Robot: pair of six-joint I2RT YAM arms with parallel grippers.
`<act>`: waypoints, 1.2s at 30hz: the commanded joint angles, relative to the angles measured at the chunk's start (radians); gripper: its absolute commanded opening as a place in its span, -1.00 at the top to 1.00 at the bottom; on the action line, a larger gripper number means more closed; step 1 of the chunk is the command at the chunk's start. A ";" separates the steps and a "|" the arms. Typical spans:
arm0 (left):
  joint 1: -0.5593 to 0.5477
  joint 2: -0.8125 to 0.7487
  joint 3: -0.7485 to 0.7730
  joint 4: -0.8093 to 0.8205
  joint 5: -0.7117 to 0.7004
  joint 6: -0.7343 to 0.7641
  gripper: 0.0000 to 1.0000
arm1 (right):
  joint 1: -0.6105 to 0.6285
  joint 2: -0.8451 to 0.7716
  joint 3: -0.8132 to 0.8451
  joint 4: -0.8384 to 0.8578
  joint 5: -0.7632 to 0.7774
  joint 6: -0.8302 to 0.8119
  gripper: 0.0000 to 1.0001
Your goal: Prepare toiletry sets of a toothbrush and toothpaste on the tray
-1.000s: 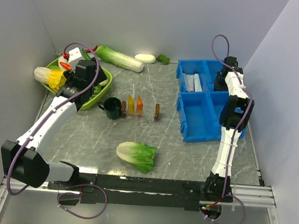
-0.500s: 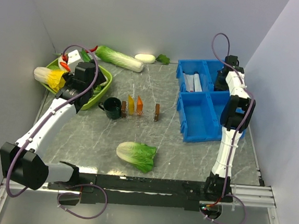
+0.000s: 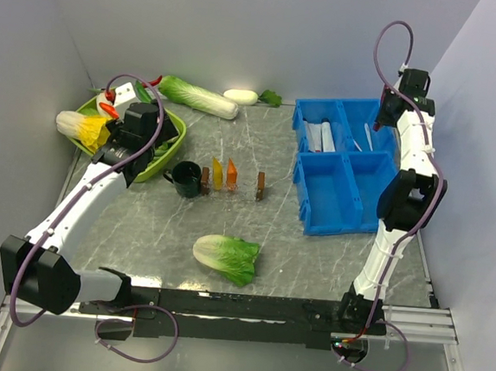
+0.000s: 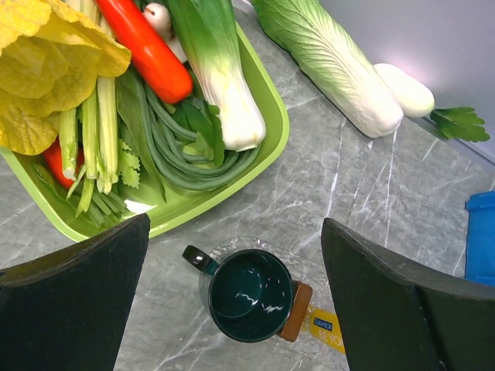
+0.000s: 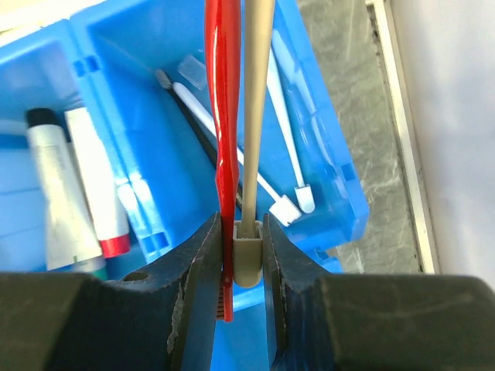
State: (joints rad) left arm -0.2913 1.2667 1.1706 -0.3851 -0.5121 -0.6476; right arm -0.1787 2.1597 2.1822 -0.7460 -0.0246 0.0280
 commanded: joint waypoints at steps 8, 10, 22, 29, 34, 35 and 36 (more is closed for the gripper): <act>0.004 -0.056 -0.022 0.015 0.029 0.009 -0.93 | -0.007 0.000 -0.087 -0.019 -0.075 -0.019 1.00; 0.004 -0.064 -0.025 0.011 0.030 0.009 -0.93 | -0.007 0.014 -0.104 -0.010 -0.057 -0.045 1.00; 0.004 -0.073 -0.003 -0.034 0.032 0.016 -0.93 | -0.005 0.204 -0.007 -0.047 0.017 -0.059 1.00; 0.004 -0.058 -0.003 -0.032 0.040 0.011 -0.93 | -0.007 0.216 -0.024 -0.047 0.066 -0.056 0.23; 0.004 -0.032 0.017 -0.028 0.047 0.011 -0.93 | -0.008 0.204 -0.021 -0.021 0.086 -0.030 -0.24; 0.004 -0.029 0.018 -0.028 0.049 0.011 -0.93 | -0.011 0.203 -0.018 -0.015 0.098 -0.030 -0.27; 0.004 -0.024 0.021 -0.029 0.049 0.009 -0.93 | -0.013 0.201 -0.015 -0.012 0.098 -0.001 -0.29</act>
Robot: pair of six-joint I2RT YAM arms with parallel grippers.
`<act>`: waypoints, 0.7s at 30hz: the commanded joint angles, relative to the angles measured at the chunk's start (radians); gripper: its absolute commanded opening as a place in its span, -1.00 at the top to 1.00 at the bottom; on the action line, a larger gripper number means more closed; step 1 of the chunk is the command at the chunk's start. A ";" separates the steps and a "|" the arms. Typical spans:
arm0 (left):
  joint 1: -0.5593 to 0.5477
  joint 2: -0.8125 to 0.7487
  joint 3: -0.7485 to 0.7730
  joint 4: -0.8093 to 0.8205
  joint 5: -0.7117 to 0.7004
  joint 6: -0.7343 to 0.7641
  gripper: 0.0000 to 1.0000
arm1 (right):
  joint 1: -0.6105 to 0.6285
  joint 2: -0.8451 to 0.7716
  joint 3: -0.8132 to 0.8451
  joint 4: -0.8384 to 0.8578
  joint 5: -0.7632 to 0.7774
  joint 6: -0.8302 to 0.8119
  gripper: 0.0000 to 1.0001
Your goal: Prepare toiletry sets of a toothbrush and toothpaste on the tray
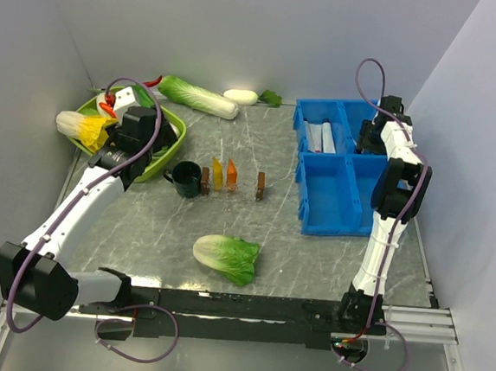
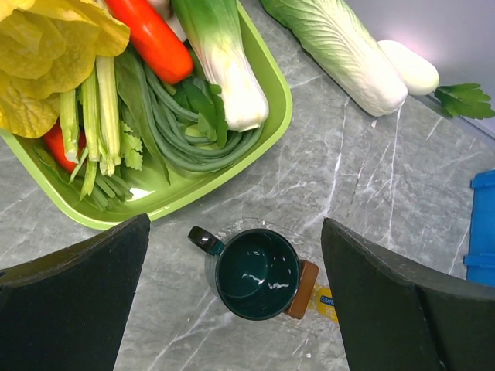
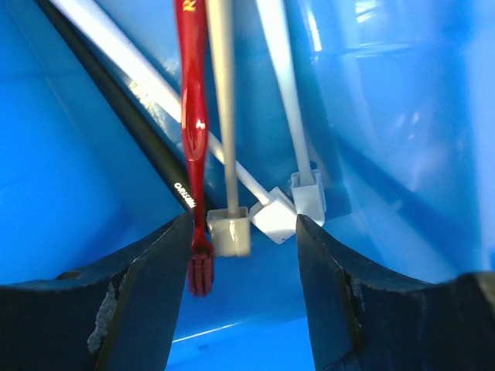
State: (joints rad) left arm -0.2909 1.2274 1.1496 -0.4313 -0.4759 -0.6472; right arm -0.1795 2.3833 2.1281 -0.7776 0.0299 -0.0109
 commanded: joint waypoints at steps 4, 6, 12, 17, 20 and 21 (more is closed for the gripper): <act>0.004 0.018 0.045 0.009 0.008 0.001 -0.93 | -0.035 -0.022 0.055 0.049 0.028 0.087 -0.28; 0.004 0.017 0.045 0.006 0.003 -0.002 -0.93 | -0.044 -0.016 0.061 0.051 0.034 0.103 -0.25; 0.004 0.029 0.055 0.008 -0.003 -0.006 -0.93 | -0.055 0.025 0.090 0.048 0.021 0.091 -0.11; 0.004 0.055 0.079 0.008 -0.001 -0.011 -0.93 | -0.055 0.089 0.223 -0.028 0.011 0.069 -0.10; 0.004 0.067 0.087 0.011 -0.003 -0.014 -0.93 | -0.057 0.093 0.217 -0.044 0.007 0.060 -0.11; 0.004 0.070 0.087 0.017 -0.004 -0.014 -0.93 | -0.055 0.093 0.210 -0.064 0.007 0.058 -0.12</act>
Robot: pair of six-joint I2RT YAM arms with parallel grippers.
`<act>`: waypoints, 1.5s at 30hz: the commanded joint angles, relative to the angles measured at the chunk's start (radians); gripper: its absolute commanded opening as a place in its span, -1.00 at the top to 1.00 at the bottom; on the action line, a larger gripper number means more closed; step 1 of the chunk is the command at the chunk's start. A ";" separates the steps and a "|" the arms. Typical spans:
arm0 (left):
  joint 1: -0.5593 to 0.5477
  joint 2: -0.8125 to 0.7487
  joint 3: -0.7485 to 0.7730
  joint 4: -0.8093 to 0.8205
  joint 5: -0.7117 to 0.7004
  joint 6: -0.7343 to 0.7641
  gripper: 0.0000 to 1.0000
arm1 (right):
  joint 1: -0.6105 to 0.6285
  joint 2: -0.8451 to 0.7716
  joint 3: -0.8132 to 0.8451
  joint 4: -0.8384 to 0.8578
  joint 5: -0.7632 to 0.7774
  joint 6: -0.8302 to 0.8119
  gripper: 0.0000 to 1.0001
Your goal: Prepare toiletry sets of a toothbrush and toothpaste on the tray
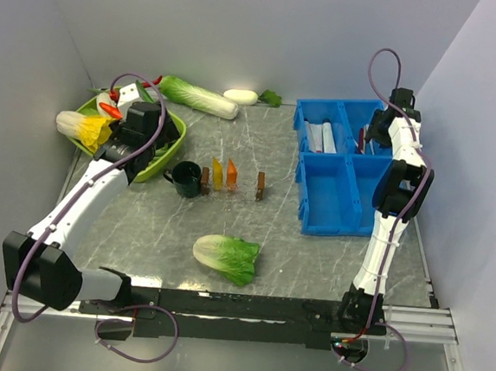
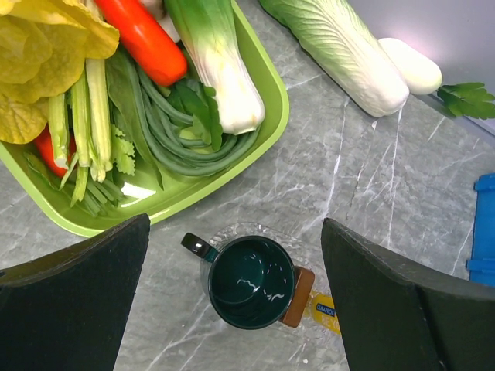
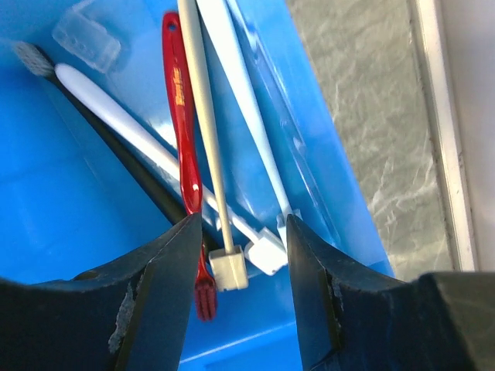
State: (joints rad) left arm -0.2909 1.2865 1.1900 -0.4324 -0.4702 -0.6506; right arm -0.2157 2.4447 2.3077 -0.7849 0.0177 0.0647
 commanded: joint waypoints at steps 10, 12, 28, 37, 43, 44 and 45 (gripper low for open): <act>0.004 0.036 0.037 0.044 -0.004 -0.041 -0.93 | -0.021 0.063 0.035 -0.142 0.037 -0.023 -0.05; 0.003 0.037 0.040 0.043 -0.011 -0.046 -0.93 | -0.022 0.057 0.010 -0.143 0.030 -0.022 -0.04; 0.004 0.031 0.023 0.058 -0.027 -0.031 -0.93 | -0.030 0.060 -0.005 -0.156 -0.093 -0.048 0.82; 0.004 0.024 0.017 0.057 -0.002 0.003 -0.93 | -0.033 -0.062 -0.088 -0.102 -0.159 -0.049 1.00; 0.004 0.027 0.020 0.057 0.034 0.029 -0.93 | -0.033 -0.180 -0.122 -0.073 -0.148 -0.054 1.00; 0.004 0.024 0.020 0.058 0.041 0.032 -0.93 | -0.031 -0.191 -0.123 -0.073 -0.145 -0.052 1.00; 0.003 0.022 0.019 0.061 0.048 0.040 -0.93 | -0.033 -0.199 -0.125 -0.074 -0.141 -0.051 1.00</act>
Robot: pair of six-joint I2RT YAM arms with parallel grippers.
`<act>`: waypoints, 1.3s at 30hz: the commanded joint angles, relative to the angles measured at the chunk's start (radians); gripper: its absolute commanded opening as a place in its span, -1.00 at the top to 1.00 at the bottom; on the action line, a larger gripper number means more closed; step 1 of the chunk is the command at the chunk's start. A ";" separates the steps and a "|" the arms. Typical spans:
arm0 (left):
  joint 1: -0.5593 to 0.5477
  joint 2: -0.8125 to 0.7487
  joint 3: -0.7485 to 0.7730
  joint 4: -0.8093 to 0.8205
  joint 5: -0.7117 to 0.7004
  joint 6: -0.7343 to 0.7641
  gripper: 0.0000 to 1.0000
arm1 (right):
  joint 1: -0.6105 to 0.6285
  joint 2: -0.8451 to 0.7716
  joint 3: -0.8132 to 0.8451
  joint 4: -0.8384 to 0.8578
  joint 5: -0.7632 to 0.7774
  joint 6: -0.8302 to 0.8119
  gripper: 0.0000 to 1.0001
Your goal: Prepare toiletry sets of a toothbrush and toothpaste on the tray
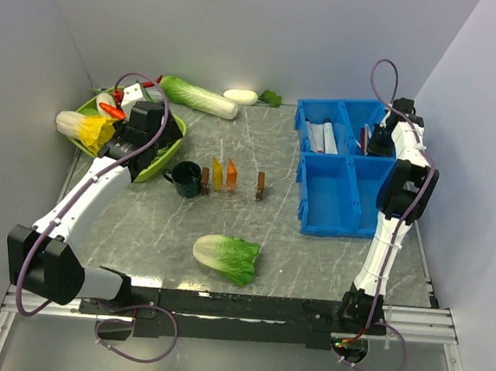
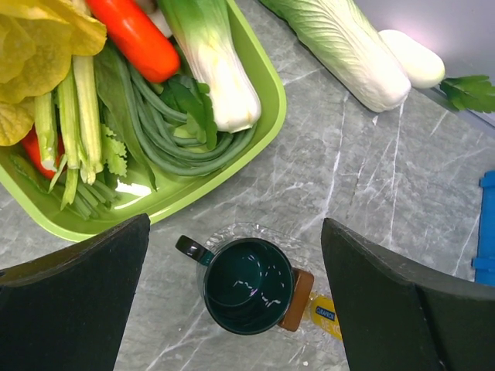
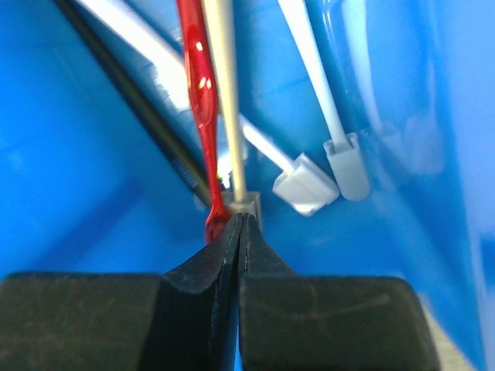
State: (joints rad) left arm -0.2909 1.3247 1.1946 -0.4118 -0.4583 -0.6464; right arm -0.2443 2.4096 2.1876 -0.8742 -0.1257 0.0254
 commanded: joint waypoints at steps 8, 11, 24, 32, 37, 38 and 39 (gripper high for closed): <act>0.003 -0.028 0.017 0.045 0.066 0.088 -0.93 | -0.006 -0.237 -0.029 -0.003 -0.002 -0.013 1.00; 0.004 -0.032 0.025 0.050 0.073 0.106 -0.93 | -0.006 -0.270 -0.049 0.006 -0.023 -0.005 1.00; 0.004 -0.047 0.013 0.065 0.142 0.152 -0.94 | -0.001 -0.137 0.033 -0.012 0.003 0.010 0.58; 0.004 -0.056 0.011 0.041 0.136 0.139 -0.94 | 0.019 -0.041 0.032 0.034 0.029 0.039 -0.12; 0.004 -0.041 0.022 0.039 0.121 0.137 -0.93 | 0.034 0.020 0.070 0.020 0.027 0.035 -0.15; 0.004 -0.030 0.026 0.038 0.118 0.137 -0.93 | 0.037 0.045 0.083 0.000 0.032 0.031 -0.16; 0.004 -0.025 0.029 0.038 0.115 0.137 -0.93 | 0.043 0.058 0.109 -0.009 0.035 0.022 -0.16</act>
State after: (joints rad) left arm -0.2909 1.2957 1.1946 -0.3828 -0.3336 -0.5125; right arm -0.2222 2.4161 2.2105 -0.8631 -0.1116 0.0586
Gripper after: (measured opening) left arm 0.967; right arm 0.578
